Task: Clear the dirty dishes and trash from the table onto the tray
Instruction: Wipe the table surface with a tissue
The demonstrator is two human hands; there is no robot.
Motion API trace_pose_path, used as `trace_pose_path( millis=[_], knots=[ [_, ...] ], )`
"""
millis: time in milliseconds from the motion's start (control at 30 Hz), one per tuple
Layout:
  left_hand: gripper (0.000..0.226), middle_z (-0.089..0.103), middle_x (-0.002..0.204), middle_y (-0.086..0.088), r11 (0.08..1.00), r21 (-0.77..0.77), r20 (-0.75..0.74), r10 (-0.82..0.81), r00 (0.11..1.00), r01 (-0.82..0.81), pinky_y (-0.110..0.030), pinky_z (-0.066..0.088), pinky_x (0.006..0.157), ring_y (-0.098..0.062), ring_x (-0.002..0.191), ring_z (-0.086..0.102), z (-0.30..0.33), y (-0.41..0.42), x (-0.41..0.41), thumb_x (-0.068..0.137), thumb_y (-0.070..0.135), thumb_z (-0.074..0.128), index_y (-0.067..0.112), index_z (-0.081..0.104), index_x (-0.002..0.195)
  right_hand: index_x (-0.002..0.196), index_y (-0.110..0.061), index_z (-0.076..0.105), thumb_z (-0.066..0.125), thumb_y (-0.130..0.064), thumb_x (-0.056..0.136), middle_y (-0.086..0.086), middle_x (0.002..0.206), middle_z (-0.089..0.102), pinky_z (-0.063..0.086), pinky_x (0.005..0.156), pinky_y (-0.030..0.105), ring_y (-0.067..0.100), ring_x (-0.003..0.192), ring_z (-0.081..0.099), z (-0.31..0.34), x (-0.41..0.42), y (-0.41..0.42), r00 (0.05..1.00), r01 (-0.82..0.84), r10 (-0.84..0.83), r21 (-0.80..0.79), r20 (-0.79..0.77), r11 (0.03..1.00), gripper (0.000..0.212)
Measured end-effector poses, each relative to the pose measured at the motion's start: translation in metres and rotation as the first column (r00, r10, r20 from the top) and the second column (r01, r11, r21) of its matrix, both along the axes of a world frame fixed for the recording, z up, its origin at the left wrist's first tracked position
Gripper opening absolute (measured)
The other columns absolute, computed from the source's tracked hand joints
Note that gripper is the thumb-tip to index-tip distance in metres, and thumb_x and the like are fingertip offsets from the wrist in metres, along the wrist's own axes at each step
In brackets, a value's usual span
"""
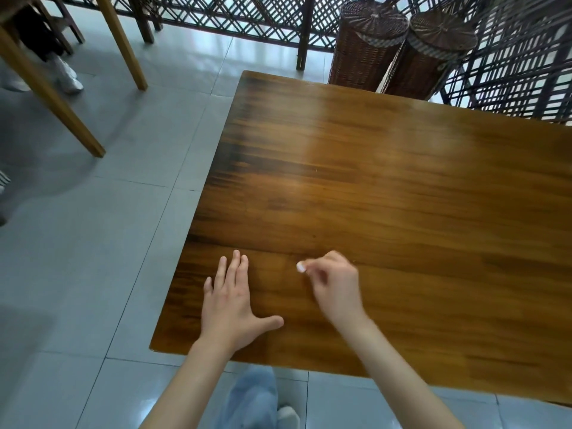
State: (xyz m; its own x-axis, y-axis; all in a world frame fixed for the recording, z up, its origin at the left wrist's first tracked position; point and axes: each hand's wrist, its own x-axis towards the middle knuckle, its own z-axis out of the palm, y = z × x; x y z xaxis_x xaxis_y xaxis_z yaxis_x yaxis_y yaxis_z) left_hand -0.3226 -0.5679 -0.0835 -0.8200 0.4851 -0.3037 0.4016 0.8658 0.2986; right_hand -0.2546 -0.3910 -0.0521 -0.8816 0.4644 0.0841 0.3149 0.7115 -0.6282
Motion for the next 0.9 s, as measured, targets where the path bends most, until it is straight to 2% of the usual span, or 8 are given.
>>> trace_pose_path(
  millis=[100, 233, 300, 433, 533, 667, 767, 900],
  knots=[
    [0.128, -0.014, 0.159, 0.004, 1.0, -0.006, -0.002, 0.0, 1.0, 0.0, -0.044, 0.001, 0.115, -0.019, 0.145, -0.014, 0.001, 0.001, 0.001, 0.056, 0.09, 0.048, 0.024, -0.01, 0.149, 0.092, -0.01, 0.074, 0.065, -0.002, 0.083, 0.003, 0.087, 0.069, 0.053, 0.08, 0.037, 0.019, 0.084, 0.063, 0.004, -0.01, 0.035, 0.975, 0.223, -0.223, -0.012, 0.014, 0.975, 0.015],
    [0.127, -0.013, 0.159, 0.003, 1.0, -0.008, 0.006, -0.002, 1.0, 0.002, -0.045, 0.002, 0.116, -0.02, 0.145, -0.014, 0.004, 0.002, 0.001, 0.058, 0.087, 0.051, 0.023, -0.009, 0.15, 0.107, -0.01, 0.071, 0.059, 0.001, 0.087, 0.007, 0.107, 0.069, 0.048, 0.095, 0.03, 0.02, 0.103, 0.061, 0.006, -0.021, 0.05, 0.982, 0.156, -0.158, 0.029, 0.1, 0.987, 0.026],
    [0.127, -0.013, 0.159, 0.002, 1.0, -0.01, 0.008, 0.0, 1.0, 0.0, -0.045, 0.002, 0.116, -0.02, 0.145, -0.014, 0.005, 0.002, 0.001, 0.058, 0.087, 0.052, 0.023, -0.009, 0.15, 0.109, -0.009, 0.07, 0.057, 0.005, 0.086, 0.007, 0.109, 0.069, 0.048, 0.097, 0.031, 0.02, 0.104, 0.061, 0.007, -0.022, 0.052, 0.985, 0.156, -0.157, 0.017, 0.074, 0.988, 0.03],
    [0.127, -0.015, 0.158, 0.003, 1.0, -0.014, 0.008, 0.001, 1.0, -0.001, -0.045, 0.001, 0.116, -0.02, 0.145, -0.015, 0.005, 0.003, 0.001, 0.058, 0.087, 0.052, 0.023, -0.01, 0.15, 0.108, -0.009, 0.07, 0.056, 0.008, 0.084, 0.006, 0.109, 0.067, 0.049, 0.096, 0.03, 0.019, 0.104, 0.061, 0.007, -0.019, 0.056, 0.981, 0.193, -0.193, 0.033, 0.002, 0.981, 0.033],
    [0.127, -0.015, 0.158, 0.003, 1.0, -0.021, 0.008, 0.003, 1.0, -0.002, -0.045, 0.001, 0.116, -0.02, 0.145, -0.016, 0.004, 0.003, 0.001, 0.058, 0.087, 0.051, 0.024, -0.011, 0.149, 0.114, -0.014, 0.068, 0.06, -0.001, 0.086, 0.0, 0.115, 0.064, 0.04, 0.094, 0.023, 0.018, 0.111, 0.052, 0.001, -0.016, 0.062, 0.986, 0.1, -0.115, 0.128, 0.117, 0.987, 0.032],
    [0.128, -0.016, 0.158, 0.003, 1.0, -0.021, 0.006, 0.005, 1.0, -0.005, -0.044, 0.001, 0.116, -0.019, 0.145, -0.016, 0.004, 0.003, 0.001, 0.058, 0.088, 0.05, 0.024, -0.012, 0.149, 0.115, -0.021, 0.068, 0.065, -0.01, 0.086, -0.004, 0.117, 0.065, 0.043, 0.09, 0.033, 0.02, 0.111, 0.049, -0.002, -0.013, 0.069, 0.959, -0.055, -0.023, 0.267, 0.283, 0.962, 0.031],
    [0.127, -0.016, 0.158, 0.004, 1.0, -0.025, 0.003, 0.006, 1.0, -0.006, -0.044, 0.001, 0.116, -0.019, 0.145, -0.016, 0.004, 0.003, 0.002, 0.057, 0.089, 0.049, 0.025, -0.012, 0.149, 0.11, -0.021, 0.071, 0.067, -0.011, 0.085, -0.003, 0.111, 0.068, 0.044, 0.083, 0.033, 0.02, 0.103, 0.053, -0.001, -0.016, 0.071, 0.964, -0.097, -0.002, 0.358, 0.267, 0.929, 0.027],
    [0.128, -0.015, 0.158, 0.004, 1.0, -0.02, 0.002, 0.013, 1.0, -0.013, -0.045, 0.002, 0.116, -0.019, 0.145, -0.016, 0.004, 0.003, 0.002, 0.057, 0.089, 0.05, 0.025, -0.011, 0.149, 0.102, -0.015, 0.073, 0.064, -0.01, 0.087, 0.002, 0.101, 0.07, 0.051, 0.079, 0.032, 0.019, 0.094, 0.058, -0.005, -0.018, 0.074, 0.979, -0.076, 0.007, 0.333, 0.205, 0.94, 0.019]
  ],
)
